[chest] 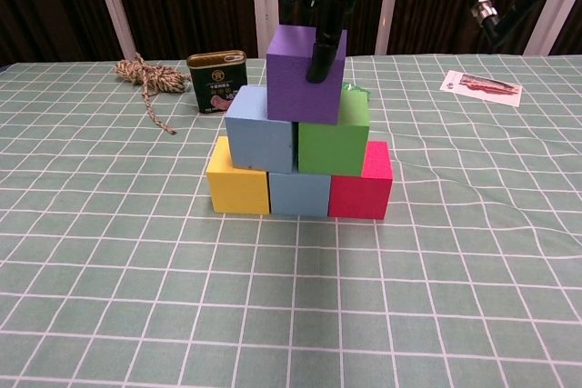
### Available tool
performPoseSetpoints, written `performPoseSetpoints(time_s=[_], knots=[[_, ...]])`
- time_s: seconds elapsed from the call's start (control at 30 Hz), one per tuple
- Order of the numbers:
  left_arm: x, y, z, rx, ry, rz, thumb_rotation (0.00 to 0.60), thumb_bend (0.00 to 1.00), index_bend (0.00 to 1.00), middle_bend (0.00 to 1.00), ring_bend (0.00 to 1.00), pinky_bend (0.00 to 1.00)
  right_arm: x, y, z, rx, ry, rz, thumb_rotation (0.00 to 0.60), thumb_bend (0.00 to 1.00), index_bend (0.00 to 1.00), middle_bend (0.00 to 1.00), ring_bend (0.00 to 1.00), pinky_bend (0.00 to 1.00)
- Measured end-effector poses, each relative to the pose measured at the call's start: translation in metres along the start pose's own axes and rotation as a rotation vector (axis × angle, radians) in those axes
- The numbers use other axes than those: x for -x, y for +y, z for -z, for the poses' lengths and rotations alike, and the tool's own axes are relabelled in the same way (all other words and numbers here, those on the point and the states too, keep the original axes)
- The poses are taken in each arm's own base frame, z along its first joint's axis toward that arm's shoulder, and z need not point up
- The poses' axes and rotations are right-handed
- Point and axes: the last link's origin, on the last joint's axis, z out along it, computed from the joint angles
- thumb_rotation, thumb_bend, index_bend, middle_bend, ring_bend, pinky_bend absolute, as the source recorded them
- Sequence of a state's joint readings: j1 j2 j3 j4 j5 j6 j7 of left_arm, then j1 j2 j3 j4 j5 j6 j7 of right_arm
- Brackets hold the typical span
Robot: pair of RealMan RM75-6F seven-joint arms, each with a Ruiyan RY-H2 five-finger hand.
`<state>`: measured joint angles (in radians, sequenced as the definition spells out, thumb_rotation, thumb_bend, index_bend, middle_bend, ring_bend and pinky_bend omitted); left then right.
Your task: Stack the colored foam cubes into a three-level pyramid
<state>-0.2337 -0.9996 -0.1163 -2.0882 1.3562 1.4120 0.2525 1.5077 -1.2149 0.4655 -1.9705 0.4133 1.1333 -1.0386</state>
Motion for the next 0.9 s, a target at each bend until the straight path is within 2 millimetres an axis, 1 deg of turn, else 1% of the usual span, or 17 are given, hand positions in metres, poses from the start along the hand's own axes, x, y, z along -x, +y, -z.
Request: performPoseSetpoints(time_s=[0.1,0.23,0.53,0.73,0.83,0.9], knots=[[0.000,0.000,0.000,0.000,0.002,0.000,0.600,0.07,0.06,0.11,0.01,0.01,-0.001,0.000,0.001,-0.005,0.000,-0.004,0.600,0.23,0.00,0.00,0.01,0.00],[-0.001,0.000,0.000,0.000,0.002,0.000,0.600,0.06,0.06,0.11,0.01,0.01,-0.002,-0.001,0.004,-0.013,-0.002,-0.004,0.600,0.17,0.00,0.00,0.00,0.00],[-0.001,-0.001,0.000,-0.002,0.005,0.000,0.600,0.06,0.06,0.11,0.01,0.01,-0.005,-0.002,0.009,-0.018,0.003,0.000,0.600,0.16,0.00,0.00,0.00,0.00],[-0.001,0.000,0.001,0.002,0.005,-0.003,0.600,0.06,0.06,0.11,0.01,0.01,-0.013,0.007,0.015,0.009,0.035,0.032,0.600,0.16,0.00,0.00,0.00,0.00],[-0.002,0.000,0.001,0.005,0.010,-0.005,0.600,0.06,0.06,0.11,0.01,0.01,-0.021,0.017,0.021,0.033,0.059,0.046,0.600,0.16,0.00,0.00,0.00,0.00],[-0.002,0.000,0.001,0.006,0.012,-0.009,0.600,0.07,0.06,0.11,0.01,0.01,-0.027,0.027,0.025,0.058,0.086,0.067,0.600,0.16,0.00,0.00,0.00,0.00]])
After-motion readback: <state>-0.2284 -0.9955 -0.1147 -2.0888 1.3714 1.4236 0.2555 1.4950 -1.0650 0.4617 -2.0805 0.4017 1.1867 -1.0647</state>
